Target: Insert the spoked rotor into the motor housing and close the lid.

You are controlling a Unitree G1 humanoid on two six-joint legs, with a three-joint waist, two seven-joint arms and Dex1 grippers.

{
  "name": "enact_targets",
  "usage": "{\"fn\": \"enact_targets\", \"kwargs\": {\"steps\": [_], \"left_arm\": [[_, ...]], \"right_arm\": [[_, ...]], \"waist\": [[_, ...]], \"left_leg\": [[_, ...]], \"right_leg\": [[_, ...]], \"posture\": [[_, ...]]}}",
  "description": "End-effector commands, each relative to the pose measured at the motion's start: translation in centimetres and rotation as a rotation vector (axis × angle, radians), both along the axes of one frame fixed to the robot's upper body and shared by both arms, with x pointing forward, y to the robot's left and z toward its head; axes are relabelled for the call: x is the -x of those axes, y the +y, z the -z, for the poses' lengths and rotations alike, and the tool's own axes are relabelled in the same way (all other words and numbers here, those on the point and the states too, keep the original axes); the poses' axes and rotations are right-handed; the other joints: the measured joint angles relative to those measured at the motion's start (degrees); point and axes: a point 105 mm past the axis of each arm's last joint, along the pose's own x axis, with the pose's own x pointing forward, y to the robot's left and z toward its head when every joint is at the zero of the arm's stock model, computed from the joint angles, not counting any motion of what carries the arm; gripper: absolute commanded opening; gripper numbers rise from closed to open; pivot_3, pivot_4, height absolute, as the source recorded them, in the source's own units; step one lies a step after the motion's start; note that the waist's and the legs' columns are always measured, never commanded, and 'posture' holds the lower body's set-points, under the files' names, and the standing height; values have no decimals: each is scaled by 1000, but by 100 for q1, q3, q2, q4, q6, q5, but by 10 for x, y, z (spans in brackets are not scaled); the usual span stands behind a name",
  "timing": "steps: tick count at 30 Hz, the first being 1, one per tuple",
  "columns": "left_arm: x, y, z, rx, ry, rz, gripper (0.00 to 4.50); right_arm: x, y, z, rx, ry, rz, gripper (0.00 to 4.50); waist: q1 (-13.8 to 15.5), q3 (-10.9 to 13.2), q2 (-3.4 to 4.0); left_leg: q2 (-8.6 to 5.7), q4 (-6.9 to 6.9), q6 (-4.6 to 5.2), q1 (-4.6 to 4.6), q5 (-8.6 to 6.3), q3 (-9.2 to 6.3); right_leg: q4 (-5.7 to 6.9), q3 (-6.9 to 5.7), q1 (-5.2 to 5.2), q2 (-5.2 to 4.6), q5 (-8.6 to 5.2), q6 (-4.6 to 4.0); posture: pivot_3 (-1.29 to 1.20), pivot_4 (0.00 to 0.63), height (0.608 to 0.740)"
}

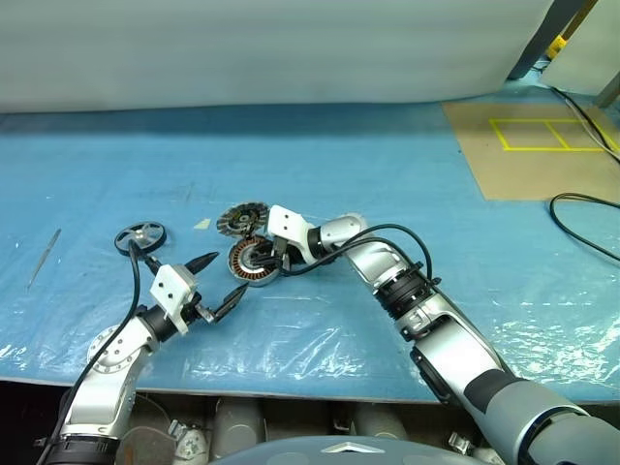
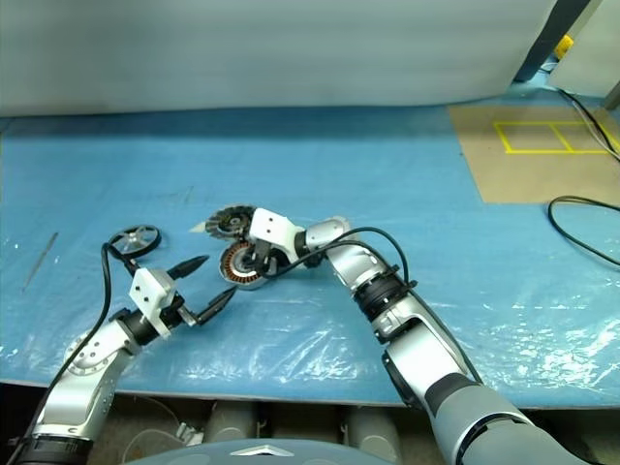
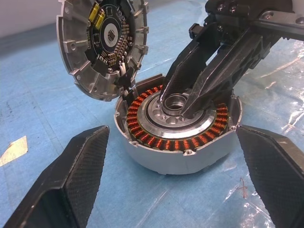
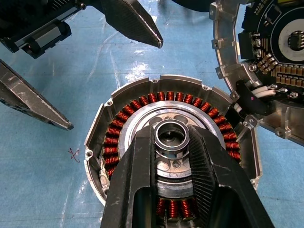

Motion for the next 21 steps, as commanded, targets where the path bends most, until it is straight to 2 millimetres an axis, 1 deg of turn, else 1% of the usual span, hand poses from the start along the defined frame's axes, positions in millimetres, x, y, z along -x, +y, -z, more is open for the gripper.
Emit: {"fn": "enact_targets", "kwargs": {"steps": [1, 2, 4, 5, 6, 8, 10, 11, 13, 14, 17, 21], "left_arm": [[1, -3, -9, -14, -36, 17, 4500], [1, -3, -9, -14, -36, 17, 4500], [2, -4, -9, -14, -36, 17, 4500], [2, -4, -9, -14, -37, 18, 4500], [1, -4, -10, -13, -39, 18, 4500], [-1, -3, -11, -14, -43, 17, 4500], [-1, -3, -11, -15, -43, 19, 4500], [-1, -3, -11, -16, -43, 20, 4500], [-1, -3, -11, -17, -43, 21, 4500], [-1, -3, -10, -17, -42, 21, 4500], [-1, -3, -10, -18, -41, 23, 4500], [-2, -3, -10, -19, -40, 25, 4500]], "right_arm": [[0, -1, 1, -2, 2, 9, 978], [-1, -1, 1, -5, 3, 10, 1372], [0, -1, 0, -14, 6, 9, 1983], [0, 0, -2, -24, 9, 10, 2382], [1, 4, -9, -68, 29, 9, 2651], [4, 11, -27, -186, 100, 7, 3363], [4, 12, -36, -242, 148, 18, 4045], [3, 11, -35, -237, 148, 28, 4084], [2, 9, -32, -221, 139, 39, 3868], [1, 9, -28, -209, 130, 45, 3593], [1, 9, -23, -191, 120, 56, 2586], [2, 9, -9, -157, 123, 67, 1176]], "waist": [[0, 0, 0], [0, 0, 0], [1, 0, 0], [1, 0, 0], [1, 0, 0], [2, 0, 0], [1, 0, 1], [2, 0, 0], [4, 0, 0], [5, 0, 0], [2, 0, 0], [2, 0, 0]], "left_leg": [[0, 0, 0, 0, 0, 0], [0, 0, 0, 0, 0, 0], [0, 0, 0, 0, 0, 0], [0, 0, 0, 0, 0, 0], [0, 0, 0, 0, 0, 0], [0, 0, 0, -1, 0, 0], [1, 0, 0, -2, 0, 0], [1, 0, 0, -2, 0, 0], [1, 0, 0, -2, 0, 0], [0, 0, 0, -3, 0, 0], [0, 0, 0, -3, 0, 0], [1, -1, -1, -2, 0, 0]], "right_leg": [[0, 0, 0, 0, 0, 0], [0, 0, 0, 0, 0, 0], [0, 0, 0, 0, 0, 0], [0, 0, 0, 0, 0, 0], [0, 0, 0, 0, 0, 0], [0, 0, 0, 0, 0, 0], [0, 0, -2, 1, 0, 0], [0, 0, -2, 1, 0, 0], [0, 0, -2, 1, 0, 0], [0, 0, -1, 0, 0, 0], [0, 0, -2, 0, 0, 0], [-1, -1, -2, 0, 0, 0]], "posture": [[0, 150, 740], [0, 150, 740], [0, 150, 740], [0, 150, 740], [0, 150, 740], [0, 150, 740], [0, 150, 740], [0, 150, 740], [0, 150, 740], [0, 150, 740], [0, 150, 740], [0, 150, 740]]}}
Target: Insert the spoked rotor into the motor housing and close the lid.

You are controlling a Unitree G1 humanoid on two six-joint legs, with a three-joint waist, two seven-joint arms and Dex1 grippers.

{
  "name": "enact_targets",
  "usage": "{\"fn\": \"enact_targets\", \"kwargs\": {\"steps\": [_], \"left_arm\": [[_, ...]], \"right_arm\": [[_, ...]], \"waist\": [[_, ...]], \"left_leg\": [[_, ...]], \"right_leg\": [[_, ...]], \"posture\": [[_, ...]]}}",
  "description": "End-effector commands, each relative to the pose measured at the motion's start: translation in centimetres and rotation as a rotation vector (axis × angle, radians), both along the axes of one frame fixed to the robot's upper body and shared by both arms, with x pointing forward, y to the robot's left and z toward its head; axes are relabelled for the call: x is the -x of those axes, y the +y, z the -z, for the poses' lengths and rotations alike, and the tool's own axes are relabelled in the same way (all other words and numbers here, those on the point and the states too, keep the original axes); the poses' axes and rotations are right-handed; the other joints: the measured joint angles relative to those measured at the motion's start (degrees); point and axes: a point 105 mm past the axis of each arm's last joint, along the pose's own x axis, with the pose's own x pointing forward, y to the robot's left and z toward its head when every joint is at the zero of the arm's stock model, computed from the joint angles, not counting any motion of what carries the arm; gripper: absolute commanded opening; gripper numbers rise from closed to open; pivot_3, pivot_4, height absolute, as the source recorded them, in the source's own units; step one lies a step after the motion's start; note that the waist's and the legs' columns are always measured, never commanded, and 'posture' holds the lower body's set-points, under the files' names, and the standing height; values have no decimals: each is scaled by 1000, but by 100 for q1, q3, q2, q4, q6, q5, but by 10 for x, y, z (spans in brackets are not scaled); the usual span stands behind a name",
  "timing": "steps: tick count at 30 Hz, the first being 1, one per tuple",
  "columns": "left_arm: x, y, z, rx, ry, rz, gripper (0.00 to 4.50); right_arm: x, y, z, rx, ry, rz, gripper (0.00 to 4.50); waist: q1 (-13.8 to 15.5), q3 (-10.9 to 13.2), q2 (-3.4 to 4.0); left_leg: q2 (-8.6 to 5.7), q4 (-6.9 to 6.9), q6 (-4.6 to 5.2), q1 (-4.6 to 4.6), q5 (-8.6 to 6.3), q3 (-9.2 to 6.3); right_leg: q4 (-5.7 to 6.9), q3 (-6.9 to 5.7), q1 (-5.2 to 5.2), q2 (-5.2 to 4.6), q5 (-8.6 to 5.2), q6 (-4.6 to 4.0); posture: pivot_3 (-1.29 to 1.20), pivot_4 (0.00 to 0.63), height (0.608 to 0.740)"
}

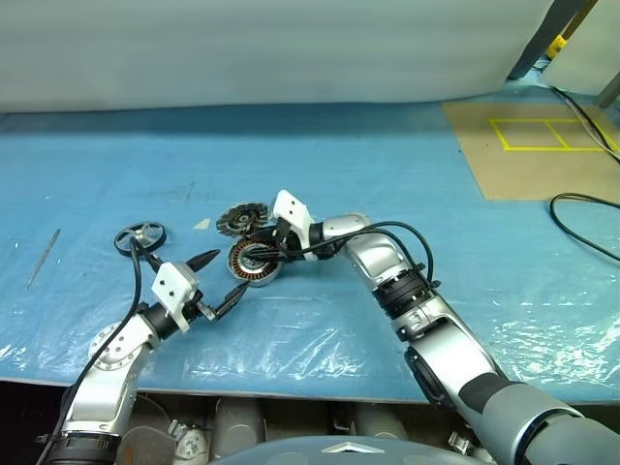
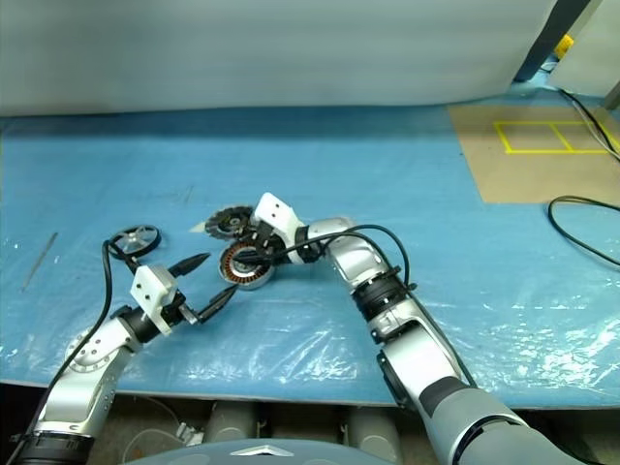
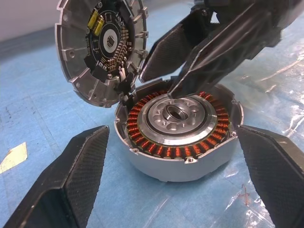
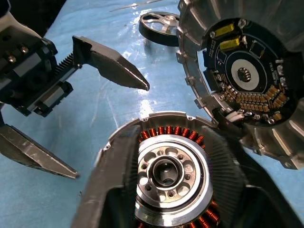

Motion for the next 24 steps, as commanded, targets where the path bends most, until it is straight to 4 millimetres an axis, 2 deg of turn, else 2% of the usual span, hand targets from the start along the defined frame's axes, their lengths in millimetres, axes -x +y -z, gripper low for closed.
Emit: {"fn": "enact_targets", "kwargs": {"steps": [1, 3, 11, 15, 19, 24], "left_arm": [[0, -1, -7, -17, -29, 17, 4500], [0, -1, -7, -18, -29, 16, 4500], [0, 1, -7, -21, -28, 12, 4500], [0, 1, -8, -23, -31, 14, 4500], [-1, 1, -8, -25, -32, 17, 4500], [-2, 0, -9, -27, -33, 22, 4500]], "right_arm": [[3, 5, 4, -4, -11, -6, 781], [3, 6, 6, -9, -3, 2, 27], [-2, 5, 19, 68, -33, 28, 27], [1, -5, 47, 247, -97, -15, 27], [16, 2, 42, 198, -65, -84, 27], [21, -4, 51, 251, -57, -112, 27]], "waist": [[1, 0, 0], [1, 0, 0], [-1, 0, 0], [-5, -1, 1], [-6, -3, 2], [-16, -4, 3]], "left_leg": [[-1, 0, 0, -1, 0, 0], [-1, 0, 0, -1, 0, 0], [-1, 0, 0, 1, 0, 0], [0, 0, 0, 9, 0, 0], [-1, 0, 0, 29, -1, 0], [0, -3, 1, 36, -1, 1]], "right_leg": [[0, 0, 0, -1, 0, 0], [0, 0, 0, -1, 0, 0], [0, 0, 0, -1, 0, 0], [1, 0, 6, -1, 0, 0], [1, 1, 25, -2, -1, 0], [1, 4, 28, 0, -1, 0]], "posture": [[0, 150, 740], [0, 150, 740], [0, 150, 740], [0, 150, 740], [0, 150, 740], [0, 150, 740]]}}
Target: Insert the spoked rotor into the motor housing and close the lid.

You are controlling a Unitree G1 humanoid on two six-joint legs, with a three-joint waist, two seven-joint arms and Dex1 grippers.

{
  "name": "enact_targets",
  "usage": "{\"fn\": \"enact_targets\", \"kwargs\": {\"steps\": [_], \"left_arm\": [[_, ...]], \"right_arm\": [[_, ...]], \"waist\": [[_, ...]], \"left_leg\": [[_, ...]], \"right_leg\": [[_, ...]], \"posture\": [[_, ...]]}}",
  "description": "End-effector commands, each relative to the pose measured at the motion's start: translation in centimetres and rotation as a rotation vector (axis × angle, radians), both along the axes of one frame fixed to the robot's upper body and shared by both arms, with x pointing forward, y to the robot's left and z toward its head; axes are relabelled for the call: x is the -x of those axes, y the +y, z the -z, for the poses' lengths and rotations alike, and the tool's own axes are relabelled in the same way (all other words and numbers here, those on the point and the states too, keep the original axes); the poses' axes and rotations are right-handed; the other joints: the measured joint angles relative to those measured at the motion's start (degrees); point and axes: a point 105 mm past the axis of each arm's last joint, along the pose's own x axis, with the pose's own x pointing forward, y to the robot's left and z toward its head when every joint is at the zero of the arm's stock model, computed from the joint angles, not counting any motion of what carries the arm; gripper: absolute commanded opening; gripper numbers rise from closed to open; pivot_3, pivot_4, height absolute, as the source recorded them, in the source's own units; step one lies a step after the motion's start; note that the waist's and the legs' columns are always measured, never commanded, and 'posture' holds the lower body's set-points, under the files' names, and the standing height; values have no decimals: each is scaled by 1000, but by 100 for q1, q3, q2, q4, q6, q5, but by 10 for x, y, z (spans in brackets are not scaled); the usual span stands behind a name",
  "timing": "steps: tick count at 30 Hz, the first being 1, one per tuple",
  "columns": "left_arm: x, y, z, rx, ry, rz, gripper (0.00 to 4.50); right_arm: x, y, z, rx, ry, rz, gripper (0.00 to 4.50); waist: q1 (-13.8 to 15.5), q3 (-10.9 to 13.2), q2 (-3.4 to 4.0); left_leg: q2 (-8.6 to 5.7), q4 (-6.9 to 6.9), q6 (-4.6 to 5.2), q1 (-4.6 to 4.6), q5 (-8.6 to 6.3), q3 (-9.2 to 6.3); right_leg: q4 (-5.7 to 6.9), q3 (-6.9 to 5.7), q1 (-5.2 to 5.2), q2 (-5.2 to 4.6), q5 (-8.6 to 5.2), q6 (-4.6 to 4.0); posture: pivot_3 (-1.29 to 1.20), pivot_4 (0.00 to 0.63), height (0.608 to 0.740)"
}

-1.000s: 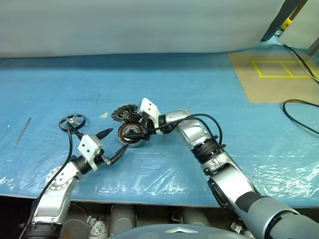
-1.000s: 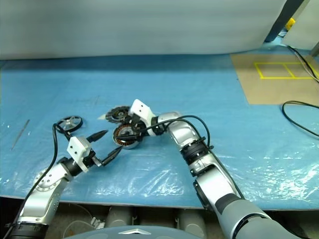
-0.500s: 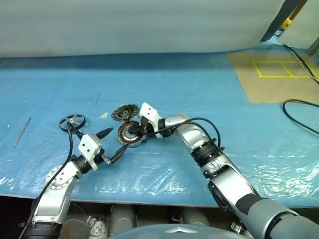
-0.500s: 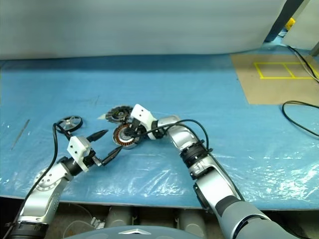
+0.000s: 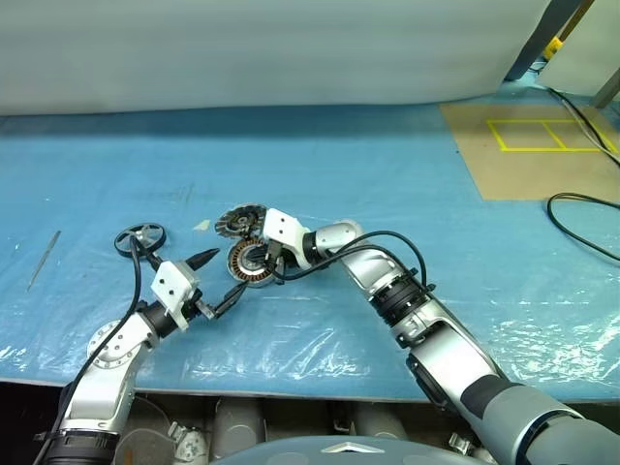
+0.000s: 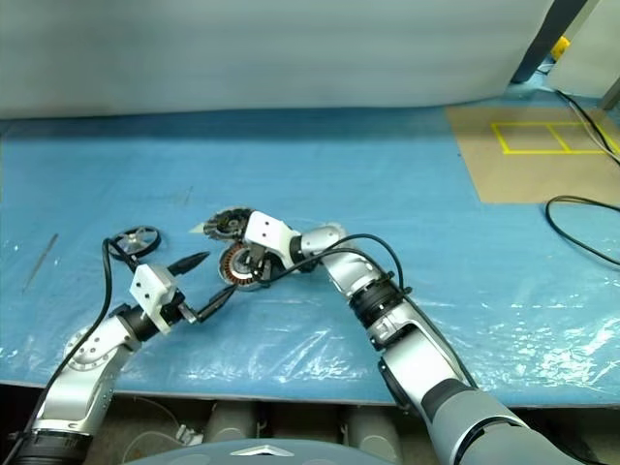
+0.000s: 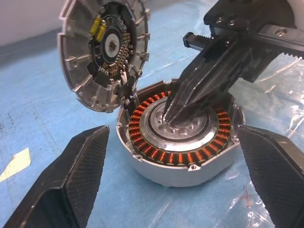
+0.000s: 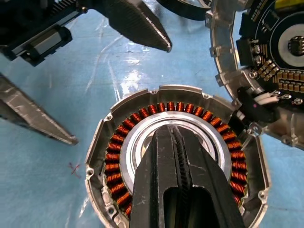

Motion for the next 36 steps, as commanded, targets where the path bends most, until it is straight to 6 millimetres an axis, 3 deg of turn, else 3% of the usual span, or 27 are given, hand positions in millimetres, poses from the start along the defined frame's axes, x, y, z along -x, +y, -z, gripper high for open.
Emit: {"fn": "enact_targets", "kwargs": {"steps": [1, 10, 17, 25, 28, 36], "left_arm": [[-1, -1, -7, -11, -27, 17, 4500], [-4, -1, -7, -18, -23, 31, 4500], [-6, 0, -6, -26, -27, 37, 4500], [-5, -1, -5, -22, -26, 42, 4500], [-3, -1, -5, -19, -26, 38, 4500], [7, 3, 0, 0, -22, -10, 4500]], "right_arm": [[15, -7, 34, 130, 70, -40, 27], [22, -15, 37, 197, 47, -102, 27], [26, -4, 16, 87, 64, -135, 27], [8, 10, -12, -89, 54, -24, 27], [7, 10, -9, -86, 53, -15, 27], [16, -3, 25, 98, 76, -60, 27]], "waist": [[0, 0, 0], [14, -10, 6], [4, -10, 6], [4, -10, 6], [10, -9, 5], [3, -9, 5]], "left_leg": [[0, -1, 0, 0, 0, 1], [-4, -6, 0, 5, 0, 1], [-3, -12, 0, 4, 0, 1], [-1, -13, 0, -15, 0, 1], [-3, -9, 0, -26, 0, 1], [-3, -11, 0, -21, 0, 1]], "right_leg": [[0, 0, 0, 0, 0, 0], [-5, 0, 7, -2, -1, 0], [-7, 0, 4, -1, -1, -1], [-6, -1, -18, 2, -1, -1], [-7, -1, -22, -2, 0, -1], [-7, -1, -20, -1, 0, 0]], "posture": [[0, 150, 740], [0, 150, 740], [0, 150, 740], [0, 150, 740], [0, 150, 740], [0, 150, 740]]}}
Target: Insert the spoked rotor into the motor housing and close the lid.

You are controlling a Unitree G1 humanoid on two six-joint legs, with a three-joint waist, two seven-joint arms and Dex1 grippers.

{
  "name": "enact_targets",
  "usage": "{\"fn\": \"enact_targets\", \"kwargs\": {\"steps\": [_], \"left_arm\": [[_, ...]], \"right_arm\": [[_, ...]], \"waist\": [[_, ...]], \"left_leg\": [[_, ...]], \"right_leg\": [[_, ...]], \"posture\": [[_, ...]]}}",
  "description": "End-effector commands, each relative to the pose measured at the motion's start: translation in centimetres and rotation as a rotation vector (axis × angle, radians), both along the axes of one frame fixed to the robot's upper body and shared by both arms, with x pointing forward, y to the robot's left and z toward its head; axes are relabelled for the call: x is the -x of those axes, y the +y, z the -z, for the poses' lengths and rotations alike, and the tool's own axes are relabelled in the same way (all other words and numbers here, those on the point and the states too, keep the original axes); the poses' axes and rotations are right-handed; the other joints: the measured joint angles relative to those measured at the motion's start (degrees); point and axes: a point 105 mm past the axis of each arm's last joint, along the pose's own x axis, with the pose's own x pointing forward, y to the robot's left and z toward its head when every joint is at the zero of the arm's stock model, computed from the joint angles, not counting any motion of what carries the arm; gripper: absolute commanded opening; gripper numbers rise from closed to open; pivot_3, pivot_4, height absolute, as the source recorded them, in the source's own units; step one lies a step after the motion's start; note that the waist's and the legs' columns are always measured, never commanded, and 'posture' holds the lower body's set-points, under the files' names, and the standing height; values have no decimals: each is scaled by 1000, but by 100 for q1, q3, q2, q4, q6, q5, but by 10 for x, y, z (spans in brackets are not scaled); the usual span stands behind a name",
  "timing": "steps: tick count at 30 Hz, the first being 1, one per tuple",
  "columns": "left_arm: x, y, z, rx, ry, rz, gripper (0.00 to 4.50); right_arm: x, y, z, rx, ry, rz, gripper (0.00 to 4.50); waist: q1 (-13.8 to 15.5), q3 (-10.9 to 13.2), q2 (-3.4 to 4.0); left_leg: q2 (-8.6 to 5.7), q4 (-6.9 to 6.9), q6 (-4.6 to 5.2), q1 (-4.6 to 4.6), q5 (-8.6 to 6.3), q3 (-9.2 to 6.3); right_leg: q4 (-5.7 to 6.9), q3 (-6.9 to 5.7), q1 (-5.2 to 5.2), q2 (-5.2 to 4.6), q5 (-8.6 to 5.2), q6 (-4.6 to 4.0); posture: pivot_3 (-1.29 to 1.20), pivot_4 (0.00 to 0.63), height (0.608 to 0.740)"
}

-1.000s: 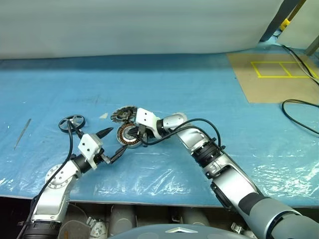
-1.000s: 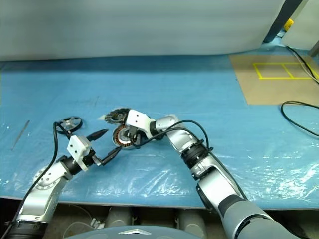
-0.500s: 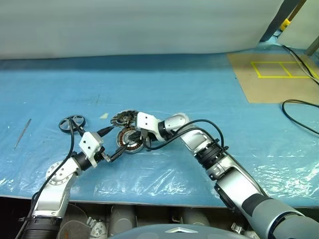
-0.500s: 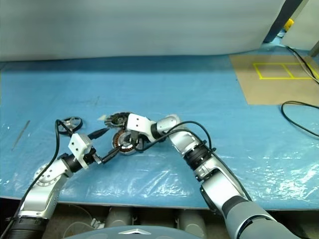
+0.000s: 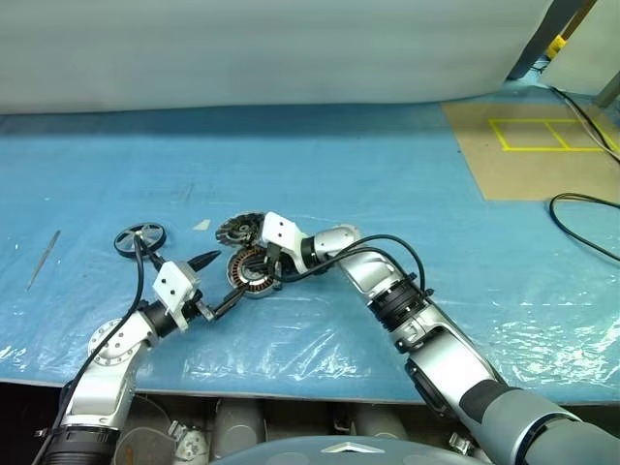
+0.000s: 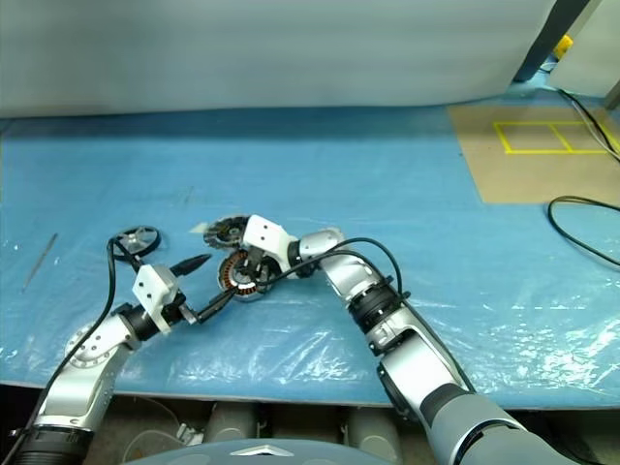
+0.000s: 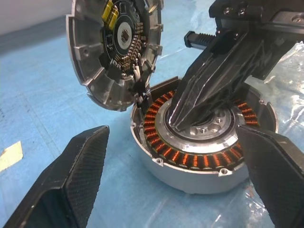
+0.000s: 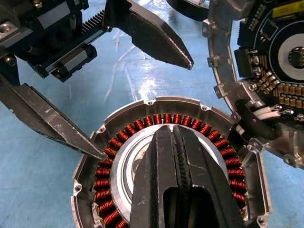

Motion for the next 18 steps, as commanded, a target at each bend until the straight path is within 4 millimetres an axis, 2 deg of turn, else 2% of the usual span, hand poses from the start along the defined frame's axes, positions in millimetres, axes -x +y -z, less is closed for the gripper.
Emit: {"fn": "enact_targets", "kwargs": {"steps": [1, 6, 9, 14, 18], "left_arm": [[6, 0, -8, 6, -45, -16, 4500], [9, -2, -7, 13, -44, -30, 4500], [8, -2, -9, 13, -47, -30, 4500], [4, 3, -13, 7, -57, -32, 4500], [-1, 13, -21, -12, -70, -41, 4500]], "right_arm": [[8, -10, 25, 136, 15, -52, 27], [15, -7, 20, 112, 61, -96, 27], [6, -9, 16, 111, -6, -66, 27], [-11, 0, -22, -106, -9, 26, 27], [-14, -6, -33, -165, -9, 39, 27]], "waist": [[2, 0, 0], [11, 0, 0], [11, 0, 0], [11, 1, 1], [13, 2, -1]], "left_leg": [[0, 0, 0, 1, 0, 0], [1, 0, 10, 12, -6, 0], [1, 1, 16, 14, -9, 0], [1, 0, 13, 10, -8, 0], [1, 4, 2, -11, -1, 0]], "right_leg": [[0, 0, 0, 0, 0, 0], [0, 0, 10, 0, -1, 0], [0, 0, 12, -1, 0, 0], [0, 0, 8, 0, 0, 0], [0, 0, -7, 0, 0, 0]], "posture": [[0, 150, 740], [0, 150, 740], [0, 150, 740], [0, 150, 740], [0, 150, 740]]}}
